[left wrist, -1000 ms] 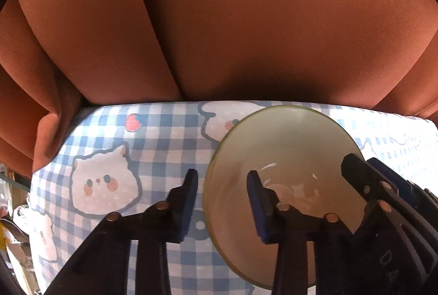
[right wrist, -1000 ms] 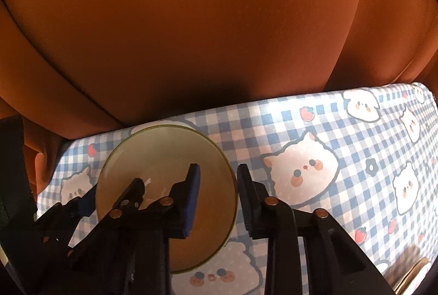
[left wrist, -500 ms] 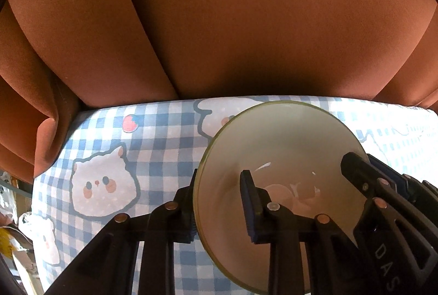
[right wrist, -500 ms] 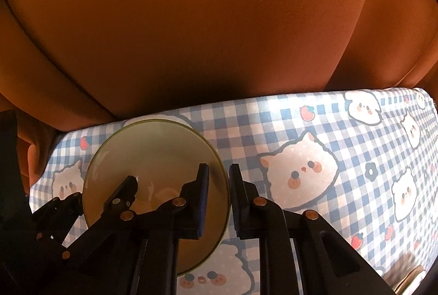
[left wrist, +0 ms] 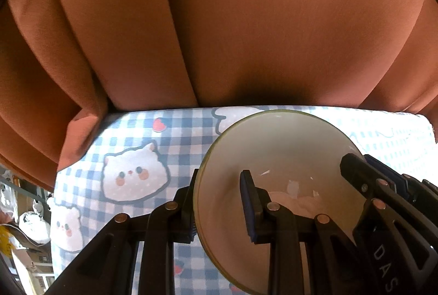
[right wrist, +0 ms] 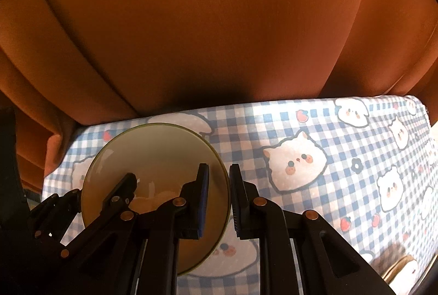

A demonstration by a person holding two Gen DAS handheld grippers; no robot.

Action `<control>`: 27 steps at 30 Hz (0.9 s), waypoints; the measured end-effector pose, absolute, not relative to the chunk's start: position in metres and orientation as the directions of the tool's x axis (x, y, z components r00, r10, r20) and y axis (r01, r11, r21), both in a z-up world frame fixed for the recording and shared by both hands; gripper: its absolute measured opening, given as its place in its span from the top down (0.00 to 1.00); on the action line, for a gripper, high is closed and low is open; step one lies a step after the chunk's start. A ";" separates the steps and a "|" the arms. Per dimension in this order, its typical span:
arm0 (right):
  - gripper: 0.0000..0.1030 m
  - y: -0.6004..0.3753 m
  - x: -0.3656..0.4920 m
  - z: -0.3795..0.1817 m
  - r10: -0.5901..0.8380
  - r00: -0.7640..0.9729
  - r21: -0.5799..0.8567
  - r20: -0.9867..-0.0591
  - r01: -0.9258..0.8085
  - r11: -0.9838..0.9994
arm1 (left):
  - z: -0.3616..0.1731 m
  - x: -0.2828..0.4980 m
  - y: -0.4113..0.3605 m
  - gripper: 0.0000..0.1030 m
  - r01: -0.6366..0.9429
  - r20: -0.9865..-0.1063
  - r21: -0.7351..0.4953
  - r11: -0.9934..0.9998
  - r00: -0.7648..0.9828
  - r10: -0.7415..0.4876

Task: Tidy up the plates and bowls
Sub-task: 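Lift the nested bowls and carry them toward the plate stack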

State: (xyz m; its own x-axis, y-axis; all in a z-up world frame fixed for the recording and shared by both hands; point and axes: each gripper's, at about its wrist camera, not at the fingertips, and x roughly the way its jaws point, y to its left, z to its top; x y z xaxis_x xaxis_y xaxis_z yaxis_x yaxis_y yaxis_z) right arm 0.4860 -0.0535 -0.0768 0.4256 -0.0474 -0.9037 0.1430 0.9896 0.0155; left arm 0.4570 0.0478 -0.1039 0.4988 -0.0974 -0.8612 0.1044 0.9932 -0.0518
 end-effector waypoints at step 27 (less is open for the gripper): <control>0.82 -0.028 0.357 0.022 -0.107 0.502 -0.007 -0.858 0.197 0.980 | -0.024 0.327 0.071 0.76 0.176 -0.800 -0.066 0.982 0.579 -0.157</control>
